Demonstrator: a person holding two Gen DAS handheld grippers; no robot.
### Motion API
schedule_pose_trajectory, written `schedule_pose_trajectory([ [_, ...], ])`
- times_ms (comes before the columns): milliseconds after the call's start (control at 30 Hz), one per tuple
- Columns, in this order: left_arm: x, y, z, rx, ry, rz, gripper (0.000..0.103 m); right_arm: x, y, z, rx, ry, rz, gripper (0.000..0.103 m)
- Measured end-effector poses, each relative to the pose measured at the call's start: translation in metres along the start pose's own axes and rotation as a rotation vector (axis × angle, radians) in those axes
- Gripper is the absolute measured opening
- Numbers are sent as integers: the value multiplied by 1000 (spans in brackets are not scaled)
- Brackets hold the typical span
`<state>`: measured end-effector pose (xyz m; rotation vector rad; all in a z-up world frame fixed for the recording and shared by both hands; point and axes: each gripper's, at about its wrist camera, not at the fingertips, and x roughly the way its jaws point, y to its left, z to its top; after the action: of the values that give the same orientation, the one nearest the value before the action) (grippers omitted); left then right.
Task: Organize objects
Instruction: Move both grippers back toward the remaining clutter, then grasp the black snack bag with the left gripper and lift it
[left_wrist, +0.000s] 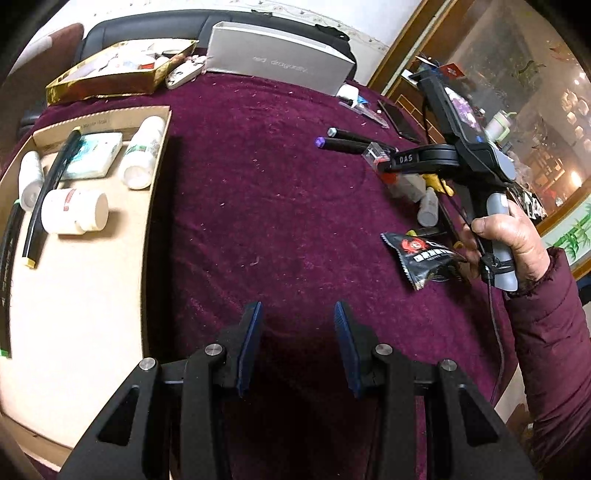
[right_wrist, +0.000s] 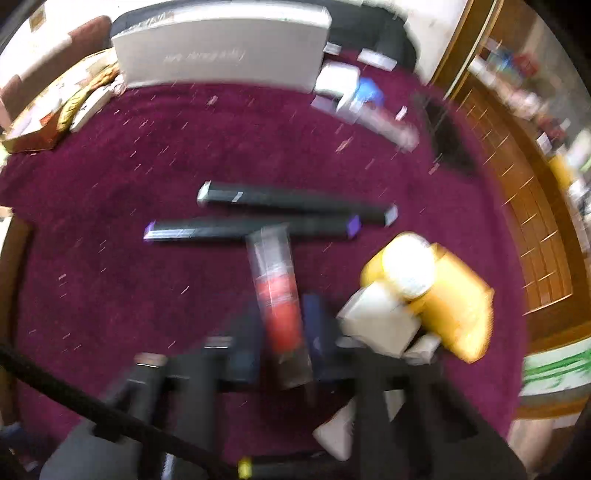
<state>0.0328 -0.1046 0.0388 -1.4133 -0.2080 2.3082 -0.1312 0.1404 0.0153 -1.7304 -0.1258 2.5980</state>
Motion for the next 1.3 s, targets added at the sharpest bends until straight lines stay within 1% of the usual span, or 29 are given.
schedule_pose_trajectory([
  [67, -2, -6, 0, 27, -7, -1, 35, -3, -3, -5, 3, -16, -9, 12],
  [100, -3, -12, 0, 54, -14, -2, 35, -7, -8, -8, 19, -20, 14, 12],
  [200, 0, -29, 4, 129, -31, -2, 35, -20, -23, -17, 88, -35, 124, 12],
  [267, 4, -46, 8, 197, -50, -25, 35, -38, -38, -26, 142, -62, 212, 12],
  [300, 8, -55, 11, 231, -54, -33, 35, -45, -44, -29, 160, -70, 242, 12],
  [333, 16, -68, 15, 279, -48, -32, 36, -53, -51, -35, 182, -81, 282, 12],
  [367, 22, -76, 19, 303, -41, -31, 41, -60, -59, -40, 200, -92, 316, 12],
  [400, 32, -87, 23, 341, -26, -35, 43, -63, -63, -42, 212, -99, 334, 12],
  [433, 42, -95, 28, 368, -10, -36, 45, -68, -69, -47, 224, -106, 348, 12],
  [500, 56, -109, 34, 412, 16, -30, 45, -72, -81, -56, 242, -105, 371, 12],
  [533, 65, -119, 39, 456, 21, -36, 45, -72, -86, -61, 250, -102, 379, 12],
  [633, 81, -142, 49, 562, 8, -44, 45, -72, -97, -70, 253, -100, 376, 13],
  [667, 87, -149, 51, 601, 10, -39, 45, -72, -101, -73, 262, -99, 385, 13],
  [700, 95, -158, 51, 663, 20, -19, 46, -71, -105, -74, 269, -100, 392, 13],
  [800, 111, -169, 49, 767, 58, 17, 47, -72, -113, -78, 272, -114, 386, 13],
  [867, 125, -177, 47, 823, 87, 31, 55, -70, -118, -79, 287, -111, 408, 13],
  [933, 133, -183, 43, 845, 92, 47, 57, -68, -121, -80, 301, -112, 425, 15],
  [1033, 133, -189, 35, 833, 56, 70, 56, -64, -121, -81, 318, -111, 443, 20],
  [1067, 131, -187, 35, 810, 56, 74, 45, -63, -120, -82, 321, -107, 448, 20],
  [1133, 122, -178, 35, 757, 61, 69, 28, -61, -119, -83, 319, -105, 443, 20],
  [1167, 115, -172, 36, 723, 68, 46, 24, -61, -118, -84, 319, -105, 442, 20],
  [1200, 105, -161, 36, 679, 78, 19, 22, -60, -118, -85, 320, -105, 447, 20],
  [1233, 98, -154, 33, 661, 81, 15, 18, -59, -118, -87, 322, -105, 455, 20],
  [1300, 87, -139, 29, 621, 88, 22, 17, -57, -117, -89, 322, -102, 461, 20],
])
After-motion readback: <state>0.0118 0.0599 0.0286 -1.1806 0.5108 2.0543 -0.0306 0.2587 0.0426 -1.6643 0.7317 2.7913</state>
